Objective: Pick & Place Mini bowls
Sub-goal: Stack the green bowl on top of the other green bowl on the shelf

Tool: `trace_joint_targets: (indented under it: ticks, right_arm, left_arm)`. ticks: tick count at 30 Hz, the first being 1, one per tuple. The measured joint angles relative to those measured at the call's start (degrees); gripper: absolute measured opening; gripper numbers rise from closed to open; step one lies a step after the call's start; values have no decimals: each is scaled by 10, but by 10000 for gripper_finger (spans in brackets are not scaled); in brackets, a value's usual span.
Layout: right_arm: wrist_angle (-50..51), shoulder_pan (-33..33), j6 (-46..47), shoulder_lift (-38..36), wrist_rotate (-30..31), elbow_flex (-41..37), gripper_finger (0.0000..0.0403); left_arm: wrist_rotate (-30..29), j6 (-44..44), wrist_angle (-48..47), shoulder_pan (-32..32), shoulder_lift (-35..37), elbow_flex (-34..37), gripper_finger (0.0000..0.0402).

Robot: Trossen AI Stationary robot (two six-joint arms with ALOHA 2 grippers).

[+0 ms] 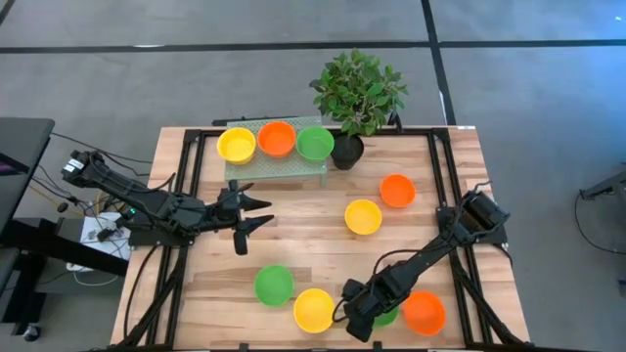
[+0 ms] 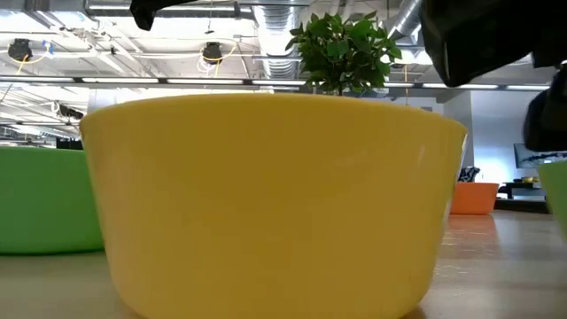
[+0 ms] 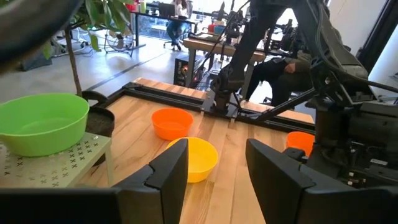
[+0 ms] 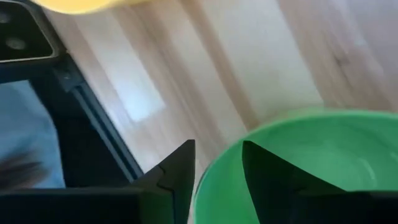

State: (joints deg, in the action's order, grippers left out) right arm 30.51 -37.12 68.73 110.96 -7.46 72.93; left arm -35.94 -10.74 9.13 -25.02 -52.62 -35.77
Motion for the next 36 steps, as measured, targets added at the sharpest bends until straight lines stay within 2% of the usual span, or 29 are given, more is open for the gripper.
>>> trace_joint_targets:
  ticks: [8,13,16,20,26,29,36]
  right_arm:
    - [4,0,-90,-1,-7,2,52]
    - [32,1,-202,-1,-13,40,7]
    - [68,5,-268,0,28,84,11]
    - [171,17,-365,1,93,162,6]
    - [344,61,-517,1,255,263,7]
    - [389,103,-599,1,288,292,5]
    - [396,224,-769,1,324,333,6]
  left_arm:
    - [0,0,3,0,0,0,163]
    - [0,0,4,0,0,0,163]
    - [0,0,3,0,0,0,163]
    - [0,0,3,0,0,0,163]
    - [0,0,3,0,0,0,163]
    - [0,0,3,0,0,0,163]
    - [0,0,3,0,0,0,163]
